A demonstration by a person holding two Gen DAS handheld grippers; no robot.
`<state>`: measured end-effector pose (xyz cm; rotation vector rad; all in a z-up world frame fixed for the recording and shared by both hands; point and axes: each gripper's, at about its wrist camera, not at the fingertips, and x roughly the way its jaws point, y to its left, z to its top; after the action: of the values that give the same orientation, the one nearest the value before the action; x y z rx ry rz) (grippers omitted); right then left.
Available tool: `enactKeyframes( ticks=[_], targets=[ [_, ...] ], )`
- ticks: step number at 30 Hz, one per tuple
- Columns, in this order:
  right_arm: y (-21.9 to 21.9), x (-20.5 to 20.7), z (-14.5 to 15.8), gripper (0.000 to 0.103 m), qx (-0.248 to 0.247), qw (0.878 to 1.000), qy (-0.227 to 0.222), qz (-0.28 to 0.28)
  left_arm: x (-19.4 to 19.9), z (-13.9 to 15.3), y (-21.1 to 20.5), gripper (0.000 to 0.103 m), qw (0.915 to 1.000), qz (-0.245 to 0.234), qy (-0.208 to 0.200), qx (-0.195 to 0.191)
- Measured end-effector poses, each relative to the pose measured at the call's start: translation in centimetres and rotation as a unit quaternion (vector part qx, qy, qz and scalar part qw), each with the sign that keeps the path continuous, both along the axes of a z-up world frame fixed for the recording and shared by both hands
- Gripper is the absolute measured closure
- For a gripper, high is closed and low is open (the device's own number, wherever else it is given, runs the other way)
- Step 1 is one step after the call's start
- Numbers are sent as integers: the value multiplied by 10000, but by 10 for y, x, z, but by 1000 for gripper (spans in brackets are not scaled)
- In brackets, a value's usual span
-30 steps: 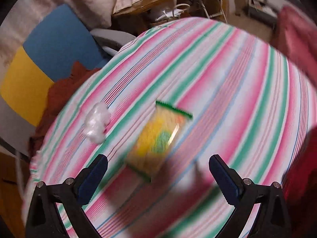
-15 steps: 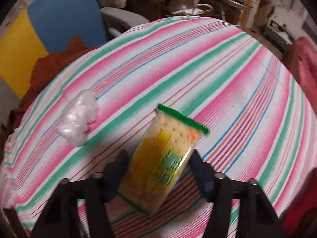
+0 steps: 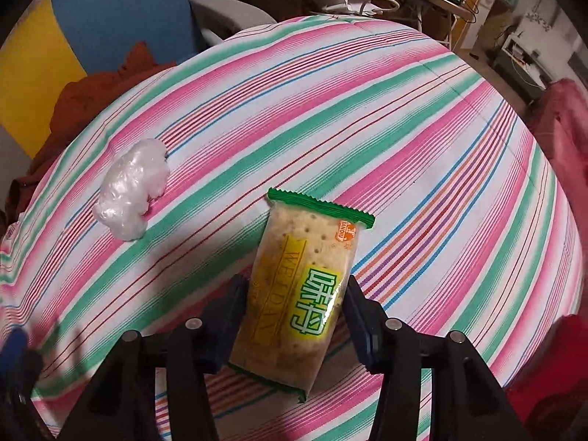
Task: Organize objects
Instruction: 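Grasp the WEIDAN cracker packet with the right tool, then grasp the clear plastic bag ball with the left tool while the right tool holds the crackers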
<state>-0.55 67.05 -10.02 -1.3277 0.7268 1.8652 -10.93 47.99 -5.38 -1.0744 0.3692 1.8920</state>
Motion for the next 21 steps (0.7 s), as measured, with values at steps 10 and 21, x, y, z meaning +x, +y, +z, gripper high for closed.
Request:
enactKeyframes(
  ticks=[10, 21],
  targets=[
    [-12, 5, 0, 47, -54, 10000, -36, 27, -12, -4, 83, 59, 9966, -789, 127, 202],
    [-35, 5, -1, 36, 48, 9995, -184, 238, -32, -52, 134, 67, 9978, -644, -47, -181]
  ],
)
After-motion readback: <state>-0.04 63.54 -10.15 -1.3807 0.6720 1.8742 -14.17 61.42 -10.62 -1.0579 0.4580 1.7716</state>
